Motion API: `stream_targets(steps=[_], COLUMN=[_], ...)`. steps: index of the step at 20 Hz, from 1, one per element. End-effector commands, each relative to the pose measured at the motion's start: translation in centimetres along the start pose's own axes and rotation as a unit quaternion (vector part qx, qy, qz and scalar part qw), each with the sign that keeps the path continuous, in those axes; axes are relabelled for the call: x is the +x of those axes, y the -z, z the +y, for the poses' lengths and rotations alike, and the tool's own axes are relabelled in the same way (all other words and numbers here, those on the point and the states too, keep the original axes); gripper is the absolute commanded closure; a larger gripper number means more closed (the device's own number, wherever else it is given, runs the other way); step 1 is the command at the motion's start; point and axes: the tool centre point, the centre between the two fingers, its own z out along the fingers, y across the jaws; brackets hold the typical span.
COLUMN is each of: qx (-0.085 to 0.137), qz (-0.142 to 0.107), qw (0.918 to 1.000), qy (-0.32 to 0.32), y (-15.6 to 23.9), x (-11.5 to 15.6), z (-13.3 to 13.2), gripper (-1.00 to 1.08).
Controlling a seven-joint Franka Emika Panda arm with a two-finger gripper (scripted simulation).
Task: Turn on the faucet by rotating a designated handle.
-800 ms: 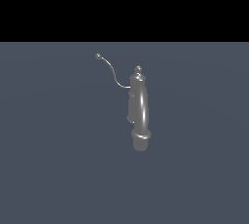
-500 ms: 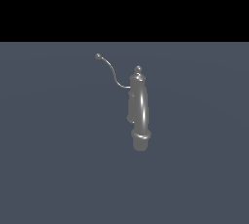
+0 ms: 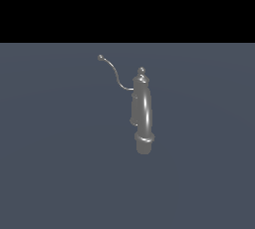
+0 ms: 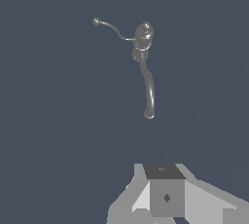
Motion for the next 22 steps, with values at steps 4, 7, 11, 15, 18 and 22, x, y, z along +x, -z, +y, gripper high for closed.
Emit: stream_targets(steps=[4,7,11,15,18,22], qx=[-0.001,-0.002,-0.003,-0.004,-0.005,-0.006], qz=[0.000,0.000,0.000,0.000,0.000,0.000], qw=[0.9988,0.9967,0.9922,0.9857,0.9796,0.9697], qy=[-0.049,-0.081,-0.125,-0.169,-0.201,-0.244], y=[-1.6,-2.7,-4.2,-5.7,-6.8,-8.3], x=[1.1,1.9,3.1,4.5,5.6,7.2], z=[-1.8,-3.0,-4.5,-5.9,-6.8,-8.0], gripper=[1.08,1.08,1.08,1.08,1.08,1.08])
